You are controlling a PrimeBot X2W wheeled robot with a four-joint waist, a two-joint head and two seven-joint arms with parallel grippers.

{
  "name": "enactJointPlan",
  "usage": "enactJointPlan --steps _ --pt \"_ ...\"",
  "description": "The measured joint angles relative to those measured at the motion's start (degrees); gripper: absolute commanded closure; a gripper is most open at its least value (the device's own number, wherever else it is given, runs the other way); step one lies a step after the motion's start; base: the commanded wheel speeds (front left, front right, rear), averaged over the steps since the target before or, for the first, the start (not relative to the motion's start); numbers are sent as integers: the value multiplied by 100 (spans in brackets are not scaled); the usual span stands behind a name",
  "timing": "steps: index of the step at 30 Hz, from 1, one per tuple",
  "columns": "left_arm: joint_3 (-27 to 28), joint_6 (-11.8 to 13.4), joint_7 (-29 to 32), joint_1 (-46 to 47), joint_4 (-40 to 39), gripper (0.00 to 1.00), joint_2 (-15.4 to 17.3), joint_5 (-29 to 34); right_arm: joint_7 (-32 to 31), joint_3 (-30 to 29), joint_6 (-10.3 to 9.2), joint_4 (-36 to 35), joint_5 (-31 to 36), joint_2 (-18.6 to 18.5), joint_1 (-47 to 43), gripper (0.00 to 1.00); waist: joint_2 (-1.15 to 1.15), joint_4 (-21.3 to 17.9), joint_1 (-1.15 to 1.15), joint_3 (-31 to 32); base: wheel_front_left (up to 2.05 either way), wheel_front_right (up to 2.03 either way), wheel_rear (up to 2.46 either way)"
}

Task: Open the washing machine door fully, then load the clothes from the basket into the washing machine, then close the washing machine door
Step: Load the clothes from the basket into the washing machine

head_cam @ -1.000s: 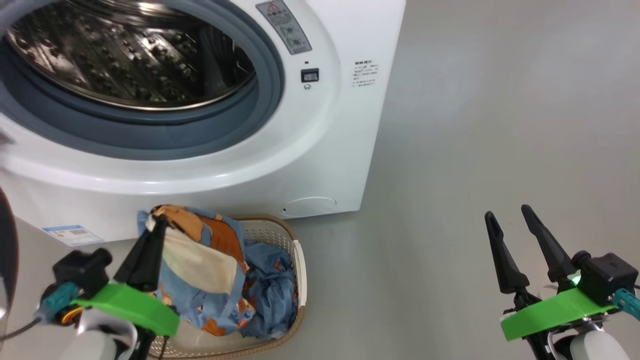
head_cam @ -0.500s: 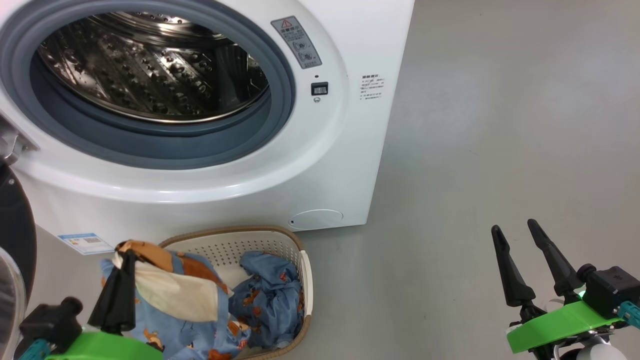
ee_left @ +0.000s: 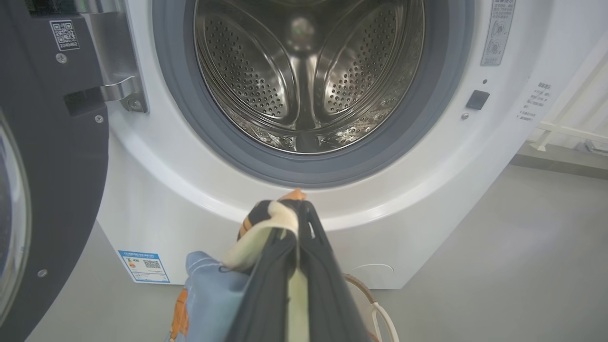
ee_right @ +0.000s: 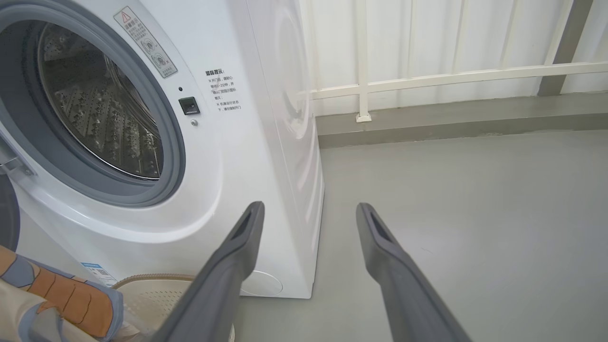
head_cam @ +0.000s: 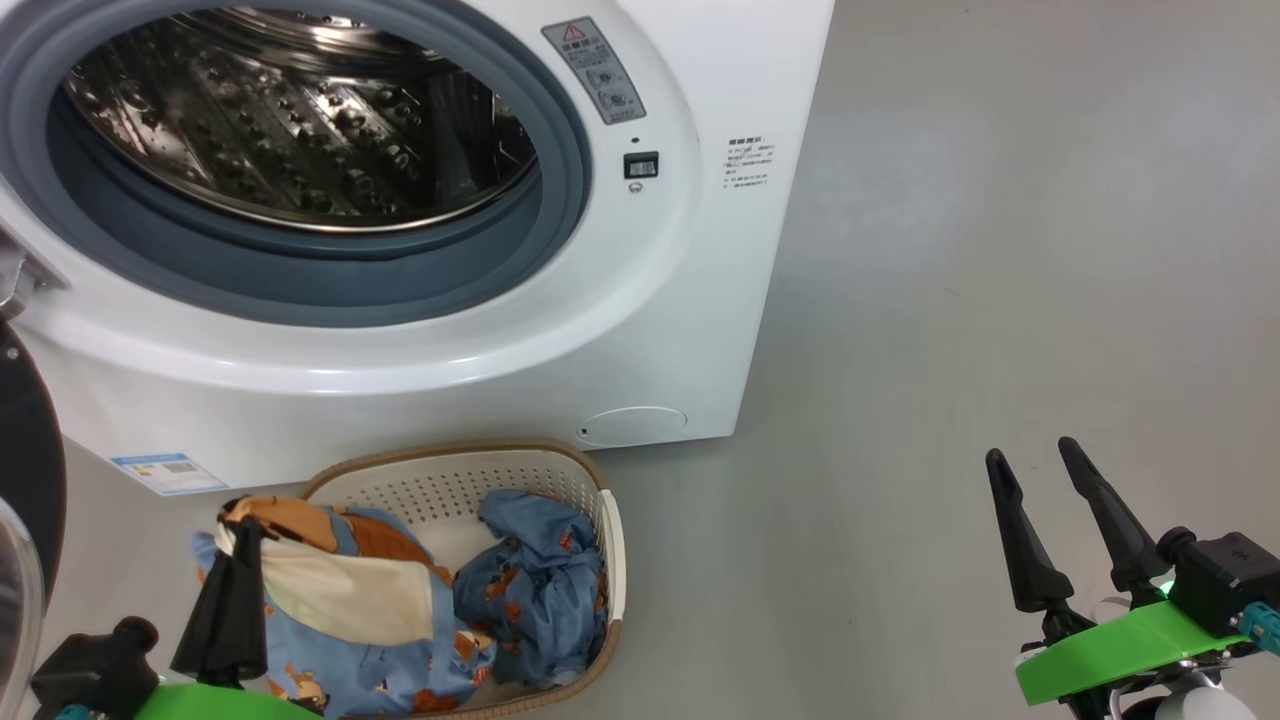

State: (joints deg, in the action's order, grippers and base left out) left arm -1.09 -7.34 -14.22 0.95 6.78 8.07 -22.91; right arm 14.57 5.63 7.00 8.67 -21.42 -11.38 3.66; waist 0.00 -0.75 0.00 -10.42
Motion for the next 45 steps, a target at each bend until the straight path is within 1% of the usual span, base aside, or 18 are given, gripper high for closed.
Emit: enactJointPlan --steps 8,16,28,33,37,41,45 --pt "49 0 0 65 9 100 -26 0 0 -2 0 -23 0 26 18 0 0 -28 0 -129 0 0 0" --pt "47 0 0 569 53 100 -36 2 0 0 0 -59 1 73 107 0 0 -56 0 -419 0 0 0" --pt "33 0 -41 1640 272 100 53 103 0 26 0 -112 8 191 527 0 0 -189 0 -983 0 0 0" --pt "69 0 -41 2253 479 100 64 156 0 22 0 -138 9 224 676 0 0 -263 0 -1267 0 0 0" --pt "142 0 -42 2850 658 100 138 203 0 42 0 -136 12 252 817 0 0 -303 0 -1439 0 0 0" --pt "156 0 -43 3414 983 100 219 219 0 90 0 -132 19 288 918 0 0 -366 0 -1566 0 0 0" --pt "130 0 -46 3918 1500 100 292 323 0 140 0 -132 19 346 990 0 0 -448 0 -1673 0 0 0"
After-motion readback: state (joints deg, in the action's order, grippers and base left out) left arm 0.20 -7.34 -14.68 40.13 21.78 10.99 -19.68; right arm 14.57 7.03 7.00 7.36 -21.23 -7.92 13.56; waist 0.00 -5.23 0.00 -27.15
